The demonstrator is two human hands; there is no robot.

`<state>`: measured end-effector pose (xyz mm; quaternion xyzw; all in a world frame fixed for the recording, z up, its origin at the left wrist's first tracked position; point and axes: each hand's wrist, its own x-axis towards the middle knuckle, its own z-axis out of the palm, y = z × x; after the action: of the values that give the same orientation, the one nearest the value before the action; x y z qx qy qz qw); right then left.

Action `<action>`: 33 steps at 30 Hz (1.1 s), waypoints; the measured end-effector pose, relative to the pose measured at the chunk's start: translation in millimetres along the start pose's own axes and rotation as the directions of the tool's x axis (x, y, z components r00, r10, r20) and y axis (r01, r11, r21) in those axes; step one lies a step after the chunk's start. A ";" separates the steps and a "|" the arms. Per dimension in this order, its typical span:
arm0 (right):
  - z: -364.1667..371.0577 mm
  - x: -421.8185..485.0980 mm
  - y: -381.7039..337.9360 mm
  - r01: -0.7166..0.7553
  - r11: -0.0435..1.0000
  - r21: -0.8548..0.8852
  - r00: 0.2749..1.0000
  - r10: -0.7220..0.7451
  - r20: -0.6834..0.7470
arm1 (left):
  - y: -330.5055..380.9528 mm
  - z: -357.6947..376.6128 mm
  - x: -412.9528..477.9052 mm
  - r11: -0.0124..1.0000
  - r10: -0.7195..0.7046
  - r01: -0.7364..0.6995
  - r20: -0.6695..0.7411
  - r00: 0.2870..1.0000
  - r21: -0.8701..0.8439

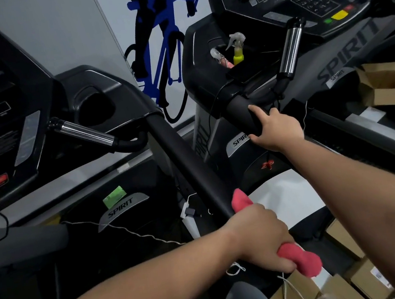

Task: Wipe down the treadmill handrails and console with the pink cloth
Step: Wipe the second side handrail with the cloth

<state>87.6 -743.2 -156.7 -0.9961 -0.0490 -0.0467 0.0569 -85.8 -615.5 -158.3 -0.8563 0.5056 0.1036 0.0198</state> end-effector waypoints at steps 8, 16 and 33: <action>-1.2 -0.9 -0.7 -0.007 1.000 -0.010 1.000 0.007 0.004 | -8.1 28.8 -31.4 0.995 0.060 -0.088 -0.397 0.916 -0.051; -1.3 -3.0 -0.8 -0.007 1.000 -0.008 1.000 0.007 0.005 | -12.6 83.6 -61.0 0.960 -0.279 0.225 -0.667 0.690 -0.169; 0.1 -3.9 -4.2 -0.026 0.999 -0.023 1.000 0.026 -0.003 | -31.8 23.5 -15.0 -0.436 -0.899 -0.044 0.437 -0.026 -0.899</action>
<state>83.3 -739.4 -156.7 -0.9972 -0.0356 -0.0479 0.0462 -68.8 -583.8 -180.6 -0.6611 -0.3865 -0.0083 -0.6430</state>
